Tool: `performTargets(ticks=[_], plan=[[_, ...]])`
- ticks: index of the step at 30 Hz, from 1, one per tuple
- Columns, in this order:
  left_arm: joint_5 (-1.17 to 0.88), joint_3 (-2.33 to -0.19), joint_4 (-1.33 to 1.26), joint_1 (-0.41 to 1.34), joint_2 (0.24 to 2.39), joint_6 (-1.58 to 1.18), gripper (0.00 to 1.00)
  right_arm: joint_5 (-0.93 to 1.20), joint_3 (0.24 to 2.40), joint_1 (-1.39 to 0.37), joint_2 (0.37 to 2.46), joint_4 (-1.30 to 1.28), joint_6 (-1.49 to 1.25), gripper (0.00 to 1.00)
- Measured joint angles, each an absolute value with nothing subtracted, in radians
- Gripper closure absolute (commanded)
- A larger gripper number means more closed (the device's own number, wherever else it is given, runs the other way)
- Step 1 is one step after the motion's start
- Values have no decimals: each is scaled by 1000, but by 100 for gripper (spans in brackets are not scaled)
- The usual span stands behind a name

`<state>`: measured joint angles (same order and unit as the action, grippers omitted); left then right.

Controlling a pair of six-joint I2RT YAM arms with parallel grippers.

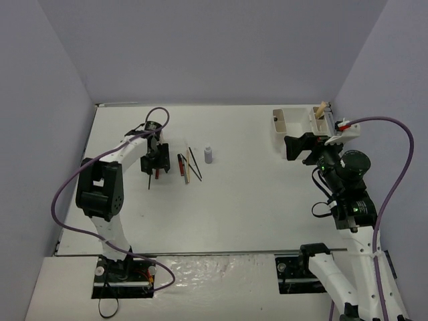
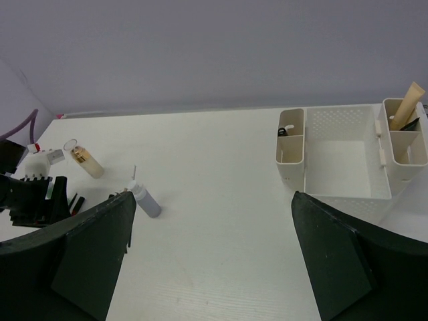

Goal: Organize the makeup

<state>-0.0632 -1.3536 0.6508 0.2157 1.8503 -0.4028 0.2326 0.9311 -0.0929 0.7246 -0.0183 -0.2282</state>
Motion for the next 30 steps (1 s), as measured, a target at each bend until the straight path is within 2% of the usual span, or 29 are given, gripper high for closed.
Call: performTargets(ticks=[11,18,22,26,30], plan=[[-57,-1363,646,216,1936,-395,50,236,909,-132,709,-27,-210,0],[-48,-1363,629,216,1939,-394,60,236,907,-140,696,-27,-201,0],[-49,-1361,619,217,1939,-394,67,236,907,-145,692,-27,-201,0],[-51,-1358,613,224,1938,-402,88,236,905,-145,688,-27,-200,0],[-50,-1335,602,241,1923,-417,95,235,899,-145,682,-28,-200,0]])
